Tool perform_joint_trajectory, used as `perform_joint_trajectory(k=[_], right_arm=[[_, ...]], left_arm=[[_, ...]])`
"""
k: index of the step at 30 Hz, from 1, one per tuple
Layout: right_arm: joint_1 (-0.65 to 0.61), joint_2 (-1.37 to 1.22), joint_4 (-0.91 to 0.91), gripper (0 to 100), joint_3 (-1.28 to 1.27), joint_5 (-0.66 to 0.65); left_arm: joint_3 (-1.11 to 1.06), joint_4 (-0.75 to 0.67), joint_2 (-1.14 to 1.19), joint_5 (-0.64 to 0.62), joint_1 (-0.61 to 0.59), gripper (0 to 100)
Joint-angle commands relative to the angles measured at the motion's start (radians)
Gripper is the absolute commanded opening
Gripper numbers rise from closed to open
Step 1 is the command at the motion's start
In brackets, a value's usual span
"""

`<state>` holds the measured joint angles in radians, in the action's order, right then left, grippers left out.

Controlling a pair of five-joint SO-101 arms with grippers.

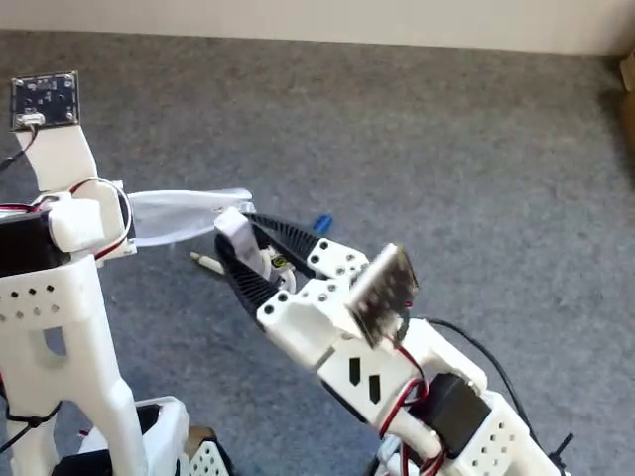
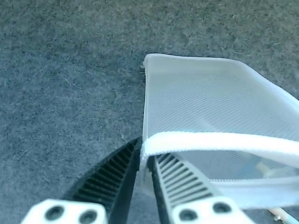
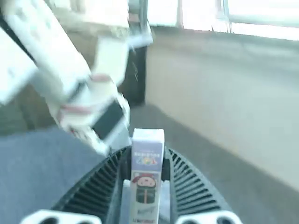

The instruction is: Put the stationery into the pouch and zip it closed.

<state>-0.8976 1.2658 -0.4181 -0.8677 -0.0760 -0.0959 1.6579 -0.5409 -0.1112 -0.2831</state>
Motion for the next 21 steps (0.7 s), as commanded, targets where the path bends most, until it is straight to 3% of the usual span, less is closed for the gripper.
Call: perform_joint_trajectory(k=[1,6,14,21], right_arm=[[-0.035,0.015,0.236,3.3,-0.007,0.005],[-0.036,0.015,0.437,3.3,-0.111,0.005],[-0.036,-0.001,0.504,3.3,-0.147,0.005],[-0.033,-0.246,0.619,3.3,-0.136,0.005]], left_arm=[[0.035,0.002,0.015,-0.012,0.062,1],[0.035,-0.003,0.016,-0.037,0.082,1],[0.035,-0.002,0.015,-0.037,0.082,1],[0.033,0.003,0.013,-0.038,0.082,1]])
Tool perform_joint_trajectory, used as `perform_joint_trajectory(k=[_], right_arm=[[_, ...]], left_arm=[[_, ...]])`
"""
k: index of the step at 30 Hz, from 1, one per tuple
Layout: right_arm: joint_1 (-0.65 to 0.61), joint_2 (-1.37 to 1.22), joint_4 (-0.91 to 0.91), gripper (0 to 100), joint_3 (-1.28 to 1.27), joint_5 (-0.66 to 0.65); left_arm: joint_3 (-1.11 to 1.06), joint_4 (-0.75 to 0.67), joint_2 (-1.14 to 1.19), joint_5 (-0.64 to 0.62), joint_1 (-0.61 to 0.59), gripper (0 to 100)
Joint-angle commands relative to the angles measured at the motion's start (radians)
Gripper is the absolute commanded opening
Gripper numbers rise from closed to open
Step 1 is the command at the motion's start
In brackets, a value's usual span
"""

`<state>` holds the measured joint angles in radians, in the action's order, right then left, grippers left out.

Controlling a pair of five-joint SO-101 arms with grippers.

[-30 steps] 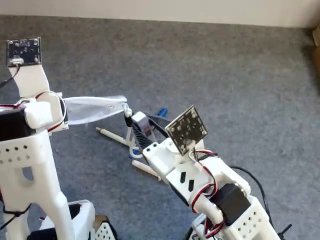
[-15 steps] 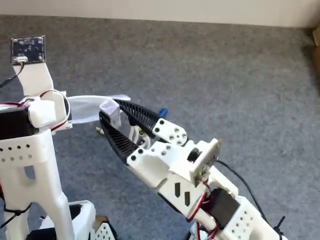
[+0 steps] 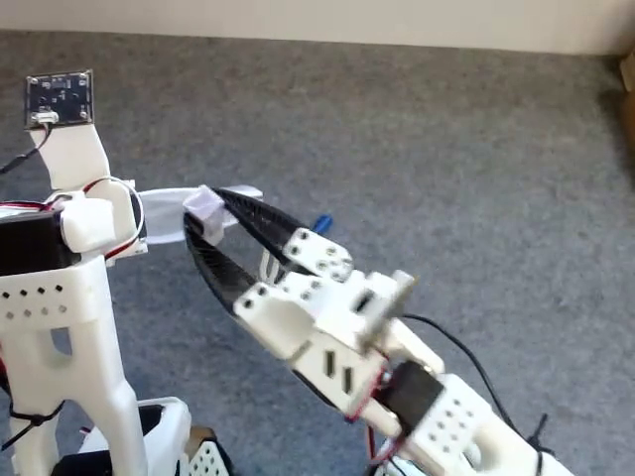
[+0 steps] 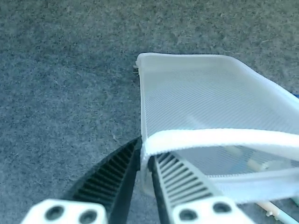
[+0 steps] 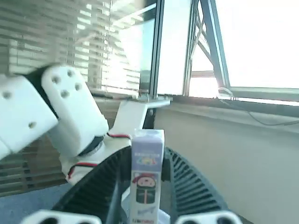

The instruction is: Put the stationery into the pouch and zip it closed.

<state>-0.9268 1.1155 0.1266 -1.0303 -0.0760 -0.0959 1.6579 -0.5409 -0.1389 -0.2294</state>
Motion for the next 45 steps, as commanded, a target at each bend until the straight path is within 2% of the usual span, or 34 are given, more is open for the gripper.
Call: perform_joint_trajectory(k=[1,11,25,37,42,45], right_arm=[[-0.004,-0.127,0.104,3.3,0.027,0.005],[-0.001,-0.338,0.254,3.3,0.027,0.005],[0.07,-0.516,0.456,3.3,0.027,0.005],[0.067,-0.59,0.46,3.9,0.019,0.005],[0.068,-0.59,0.455,12.6,0.015,0.005],[0.068,-0.588,0.398,13.8,0.022,0.005]], left_arm=[[0.033,0.003,0.013,-0.011,0.028,1],[0.031,0.003,0.013,-0.011,0.027,1],[-0.004,-0.005,0.012,-0.011,0.025,1],[-0.004,-0.003,0.012,-0.011,0.022,1],[-0.004,-0.003,0.012,-0.011,0.022,1],[-0.004,-0.003,0.012,-0.011,0.022,1]])
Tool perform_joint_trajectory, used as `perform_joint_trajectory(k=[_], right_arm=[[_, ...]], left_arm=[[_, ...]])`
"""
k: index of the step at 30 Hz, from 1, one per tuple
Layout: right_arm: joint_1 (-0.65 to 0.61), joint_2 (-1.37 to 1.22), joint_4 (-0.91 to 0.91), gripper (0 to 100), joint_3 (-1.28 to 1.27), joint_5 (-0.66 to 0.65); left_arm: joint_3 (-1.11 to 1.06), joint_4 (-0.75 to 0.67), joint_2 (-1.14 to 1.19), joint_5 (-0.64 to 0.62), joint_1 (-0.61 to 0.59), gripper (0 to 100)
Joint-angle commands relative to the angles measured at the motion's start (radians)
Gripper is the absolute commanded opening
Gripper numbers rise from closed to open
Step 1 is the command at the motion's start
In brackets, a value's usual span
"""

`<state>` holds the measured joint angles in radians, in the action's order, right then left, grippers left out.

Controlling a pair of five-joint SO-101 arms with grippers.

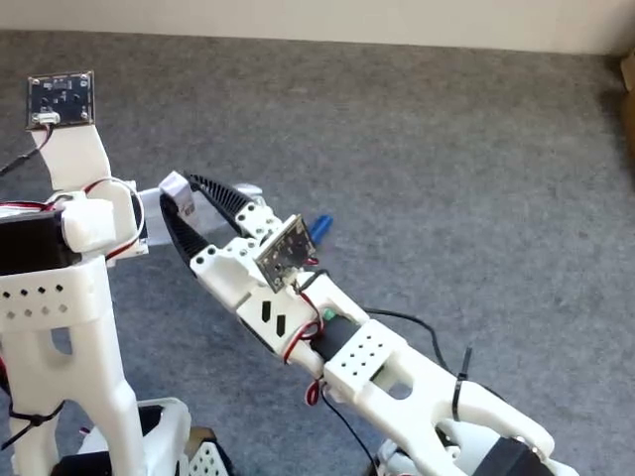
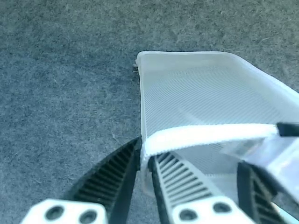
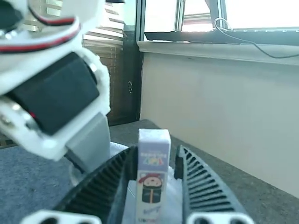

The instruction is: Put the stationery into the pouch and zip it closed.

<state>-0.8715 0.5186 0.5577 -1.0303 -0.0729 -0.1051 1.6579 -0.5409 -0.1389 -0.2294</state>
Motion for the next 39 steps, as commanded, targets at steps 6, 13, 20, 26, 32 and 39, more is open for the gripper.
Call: perform_joint_trajectory(k=[6,13,20,26,32,39], right_arm=[[0.013,0.01,-0.048,13.8,0.024,0.002],[0.008,0.171,-0.13,13.8,-0.008,0.003],[0.008,0.222,-0.226,13.8,-0.012,0.003],[0.007,0.232,-0.232,13.8,-0.008,0.003],[0.016,0.243,-0.291,13.8,-0.008,0.003],[0.03,0.432,-0.593,13.8,0.042,0.003]], left_arm=[[0.005,-0.003,0.012,-0.011,0.022,1],[0.004,-0.003,0.012,-0.011,0.022,1],[0.004,-0.003,0.012,-0.011,0.022,1],[0.004,-0.002,0.012,-0.011,0.021,1],[0.004,-0.003,0.012,-0.011,-0.005,1],[0.004,0.0,0.012,-0.011,-0.038,1]])
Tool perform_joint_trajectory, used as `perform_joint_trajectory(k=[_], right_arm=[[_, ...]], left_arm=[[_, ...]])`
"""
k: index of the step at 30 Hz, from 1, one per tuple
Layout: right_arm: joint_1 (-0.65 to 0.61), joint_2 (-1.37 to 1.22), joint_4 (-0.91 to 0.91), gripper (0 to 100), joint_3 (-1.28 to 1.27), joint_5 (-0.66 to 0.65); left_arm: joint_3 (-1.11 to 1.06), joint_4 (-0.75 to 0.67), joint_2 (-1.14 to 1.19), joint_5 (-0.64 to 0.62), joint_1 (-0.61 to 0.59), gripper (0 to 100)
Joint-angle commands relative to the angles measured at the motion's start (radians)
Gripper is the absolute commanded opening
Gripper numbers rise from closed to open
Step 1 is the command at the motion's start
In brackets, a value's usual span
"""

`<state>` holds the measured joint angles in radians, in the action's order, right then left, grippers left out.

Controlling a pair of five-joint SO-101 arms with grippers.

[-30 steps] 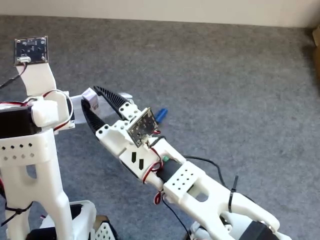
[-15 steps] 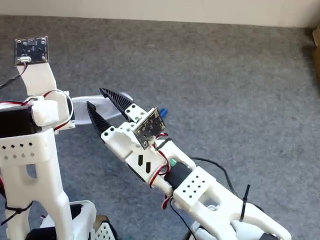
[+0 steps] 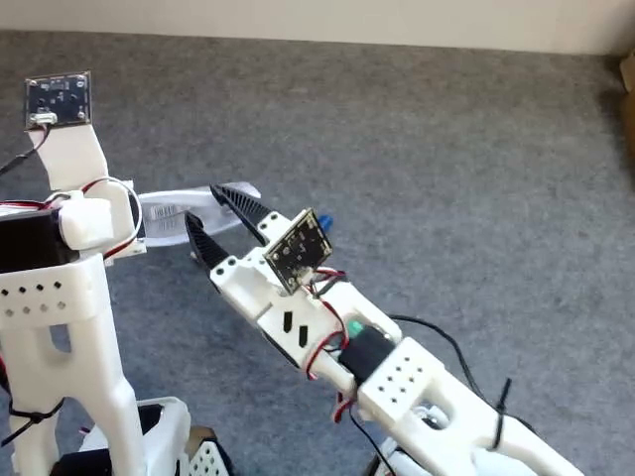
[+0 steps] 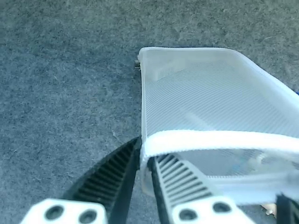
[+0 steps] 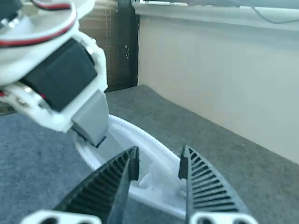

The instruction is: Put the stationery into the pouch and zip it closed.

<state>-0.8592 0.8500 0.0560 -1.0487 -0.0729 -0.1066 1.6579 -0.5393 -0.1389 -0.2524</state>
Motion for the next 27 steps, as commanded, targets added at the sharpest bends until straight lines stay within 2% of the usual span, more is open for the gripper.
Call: perform_joint_trajectory(k=[1,10,19,27], right_arm=[[0.018,0.125,-0.124,13.8,0.061,0.003],[0.019,0.275,-0.38,13.8,0.061,0.002],[0.021,0.432,-0.757,13.8,0.053,0.002],[0.137,0.444,-0.908,13.8,0.051,0.002]], left_arm=[[0.005,0.0,0.01,-0.011,-0.015,1],[0.005,-0.002,0.01,-0.011,-0.015,1],[-0.018,-0.005,0.01,-0.011,-0.015,1],[-0.021,-0.005,0.01,-0.011,-0.015,1]])
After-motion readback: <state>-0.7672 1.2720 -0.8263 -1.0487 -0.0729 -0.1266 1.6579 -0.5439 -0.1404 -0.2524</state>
